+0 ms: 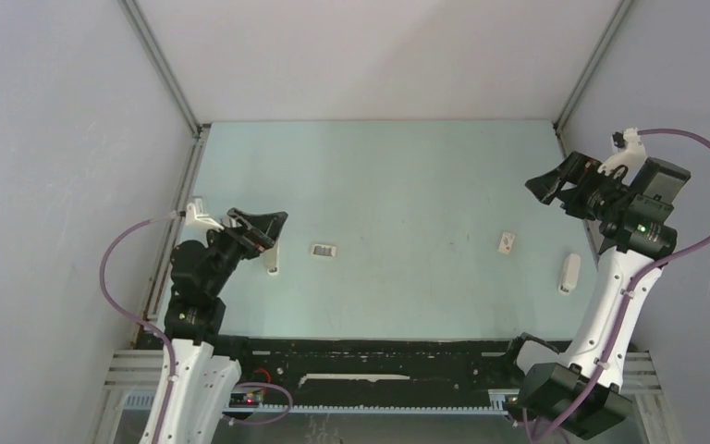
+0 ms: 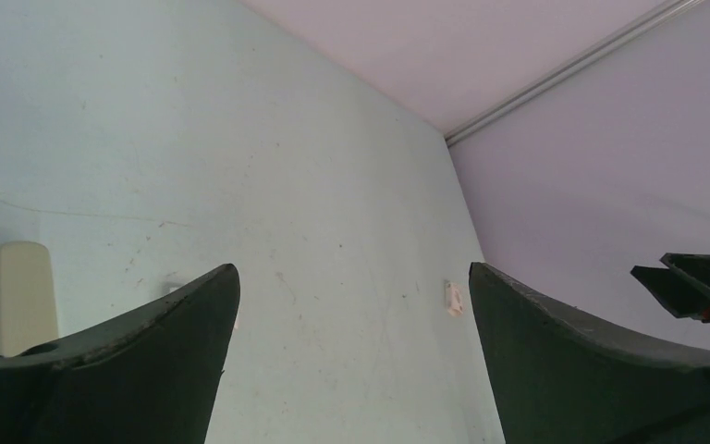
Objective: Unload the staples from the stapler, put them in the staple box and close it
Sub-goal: Pick up the stapler from the center of the board, then unload the staple at the center of the board.
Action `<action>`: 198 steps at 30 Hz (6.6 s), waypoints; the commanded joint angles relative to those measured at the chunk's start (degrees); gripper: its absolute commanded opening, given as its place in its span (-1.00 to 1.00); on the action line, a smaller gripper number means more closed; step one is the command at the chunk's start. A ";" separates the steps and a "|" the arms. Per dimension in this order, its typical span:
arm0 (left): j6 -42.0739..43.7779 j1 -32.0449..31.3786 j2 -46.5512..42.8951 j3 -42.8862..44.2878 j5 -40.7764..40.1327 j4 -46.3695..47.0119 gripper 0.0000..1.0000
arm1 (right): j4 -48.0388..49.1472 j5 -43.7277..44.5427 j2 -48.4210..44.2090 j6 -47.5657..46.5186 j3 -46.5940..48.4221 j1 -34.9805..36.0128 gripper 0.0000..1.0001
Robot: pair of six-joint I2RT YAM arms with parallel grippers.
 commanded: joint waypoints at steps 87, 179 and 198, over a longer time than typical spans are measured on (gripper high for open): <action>18.43 -11.56 47.82 16.76 -32.30 -22.90 0.07 | -7.61 -25.81 -1.93 -31.77 -18.34 17.89 0.99; 19.46 -15.16 31.15 22.46 -6.95 -26.20 -1.00 | -6.81 -26.95 0.82 -34.99 -19.50 27.39 0.99; 21.94 -28.27 40.37 24.77 4.21 -0.25 -1.00 | -2.68 -24.97 10.57 -45.55 -17.75 28.83 0.99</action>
